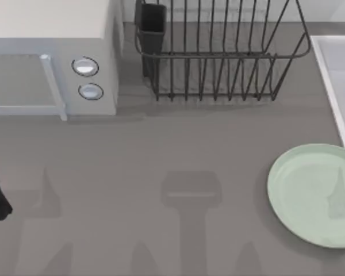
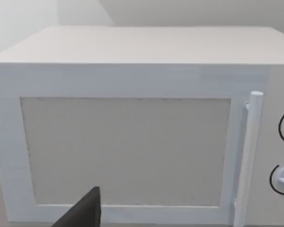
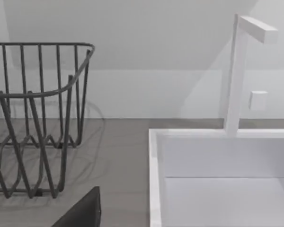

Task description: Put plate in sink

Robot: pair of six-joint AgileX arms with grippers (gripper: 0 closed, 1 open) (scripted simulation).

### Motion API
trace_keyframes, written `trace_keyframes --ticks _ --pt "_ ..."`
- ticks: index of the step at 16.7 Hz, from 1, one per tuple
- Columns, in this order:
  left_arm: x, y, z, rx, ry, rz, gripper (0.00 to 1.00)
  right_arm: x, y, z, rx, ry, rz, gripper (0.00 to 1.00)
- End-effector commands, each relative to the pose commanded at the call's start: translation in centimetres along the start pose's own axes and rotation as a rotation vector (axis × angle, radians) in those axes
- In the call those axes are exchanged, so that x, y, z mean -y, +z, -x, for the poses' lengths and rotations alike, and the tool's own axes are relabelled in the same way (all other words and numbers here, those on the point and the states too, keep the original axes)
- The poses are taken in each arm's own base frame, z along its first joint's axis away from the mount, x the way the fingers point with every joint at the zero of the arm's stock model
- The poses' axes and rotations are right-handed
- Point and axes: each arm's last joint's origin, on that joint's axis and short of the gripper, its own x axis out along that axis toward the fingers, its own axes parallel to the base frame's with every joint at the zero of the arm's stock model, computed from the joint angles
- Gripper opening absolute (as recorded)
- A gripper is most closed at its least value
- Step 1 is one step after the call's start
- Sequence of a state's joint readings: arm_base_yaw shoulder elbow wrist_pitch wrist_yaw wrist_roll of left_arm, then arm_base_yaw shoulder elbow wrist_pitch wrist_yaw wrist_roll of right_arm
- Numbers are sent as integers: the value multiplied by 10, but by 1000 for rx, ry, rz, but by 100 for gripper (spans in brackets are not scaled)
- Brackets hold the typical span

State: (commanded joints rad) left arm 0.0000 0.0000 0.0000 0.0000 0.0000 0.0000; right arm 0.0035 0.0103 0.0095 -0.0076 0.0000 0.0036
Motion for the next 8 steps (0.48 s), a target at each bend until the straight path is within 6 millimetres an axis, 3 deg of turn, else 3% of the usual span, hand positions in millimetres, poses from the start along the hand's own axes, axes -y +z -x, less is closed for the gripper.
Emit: trace_keyframes --ticks 5,8 --pt "0 0 0 0 0 0 100 -8 30 -6 -176 59 -61 100" --pt "0 0 0 0 0 0 100 -18 57 -23 -382 104 -108 100"
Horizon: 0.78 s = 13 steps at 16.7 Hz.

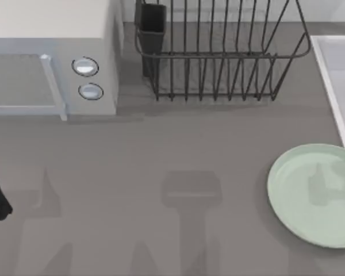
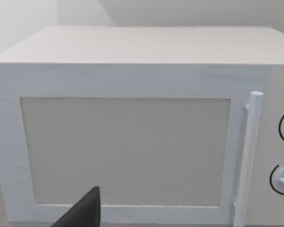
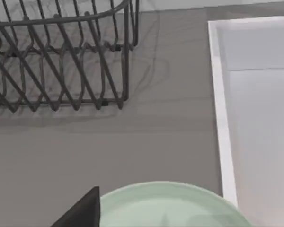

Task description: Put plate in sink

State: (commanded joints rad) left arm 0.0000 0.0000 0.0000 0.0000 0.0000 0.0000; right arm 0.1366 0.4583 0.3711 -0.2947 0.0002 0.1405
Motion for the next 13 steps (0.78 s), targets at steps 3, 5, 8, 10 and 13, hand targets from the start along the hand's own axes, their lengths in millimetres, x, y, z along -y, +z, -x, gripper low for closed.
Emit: trace_keyframes --ticks 3,5,8,10,13 --pt "0 0 0 0 0 0 100 -18 31 -22 -251 24 -41 100" --pt "0 0 0 0 0 0 100 -33 47 -45 -428 23 -59 100" --pt "0 0 0 0 0 0 100 -62 60 -88 -689 -7 -65 100" --pt "0 0 0 0 0 0 100 -81 58 -118 -844 -42 -57 100" --pt "0 0 0 0 0 0 100 -108 47 -156 -1029 -103 -35 100"
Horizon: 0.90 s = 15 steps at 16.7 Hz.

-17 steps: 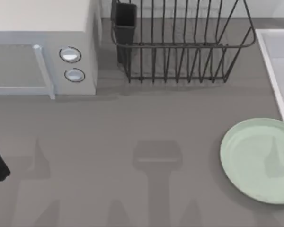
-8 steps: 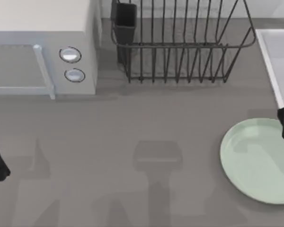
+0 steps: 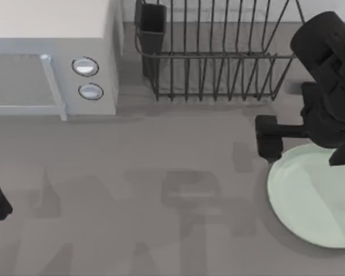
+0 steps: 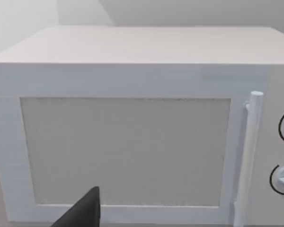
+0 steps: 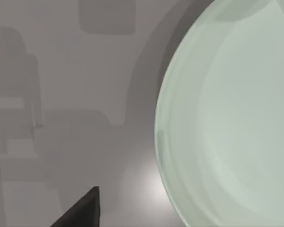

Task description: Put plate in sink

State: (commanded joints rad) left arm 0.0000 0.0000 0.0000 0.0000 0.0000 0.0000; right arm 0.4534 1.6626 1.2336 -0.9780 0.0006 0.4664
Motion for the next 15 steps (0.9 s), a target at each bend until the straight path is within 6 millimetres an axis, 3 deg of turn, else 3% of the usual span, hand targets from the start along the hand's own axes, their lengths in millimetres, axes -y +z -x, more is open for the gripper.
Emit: trace_keyframes --ticks 5,11,15 --pt "0 0 0 0 0 0 100 -27 15 -27 -142 -71 -1 100" --pt "0 0 0 0 0 0 100 -26 15 -30 -146 -73 -5 100" --pt "0 0 0 0 0 0 100 -26 13 -62 -149 -74 -4 100"
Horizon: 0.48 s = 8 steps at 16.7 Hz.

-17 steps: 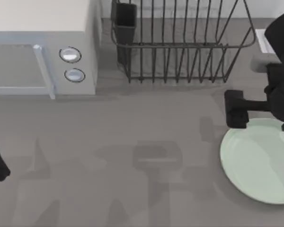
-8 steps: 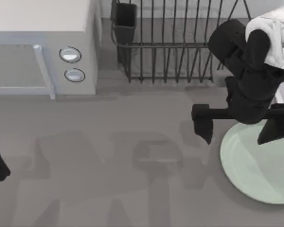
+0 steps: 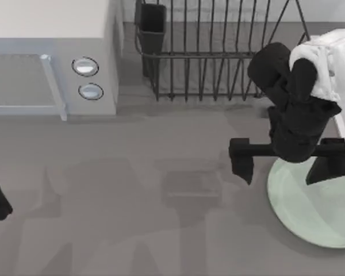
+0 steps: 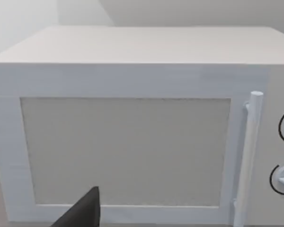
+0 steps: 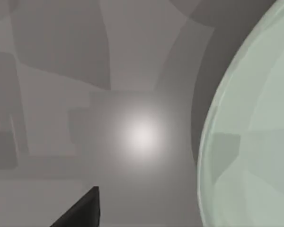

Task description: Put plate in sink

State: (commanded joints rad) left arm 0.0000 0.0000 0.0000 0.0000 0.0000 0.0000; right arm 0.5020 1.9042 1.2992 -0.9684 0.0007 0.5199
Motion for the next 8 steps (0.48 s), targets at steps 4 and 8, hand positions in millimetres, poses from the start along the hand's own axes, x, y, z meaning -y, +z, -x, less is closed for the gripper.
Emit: trace_keyframes --ticks 4,8 --pt "0 0 0 0 0 0 100 -1 1 -49 16 9 2 100" --pt "0 0 0 0 0 0 100 0 -3 -68 2 1 3 100"
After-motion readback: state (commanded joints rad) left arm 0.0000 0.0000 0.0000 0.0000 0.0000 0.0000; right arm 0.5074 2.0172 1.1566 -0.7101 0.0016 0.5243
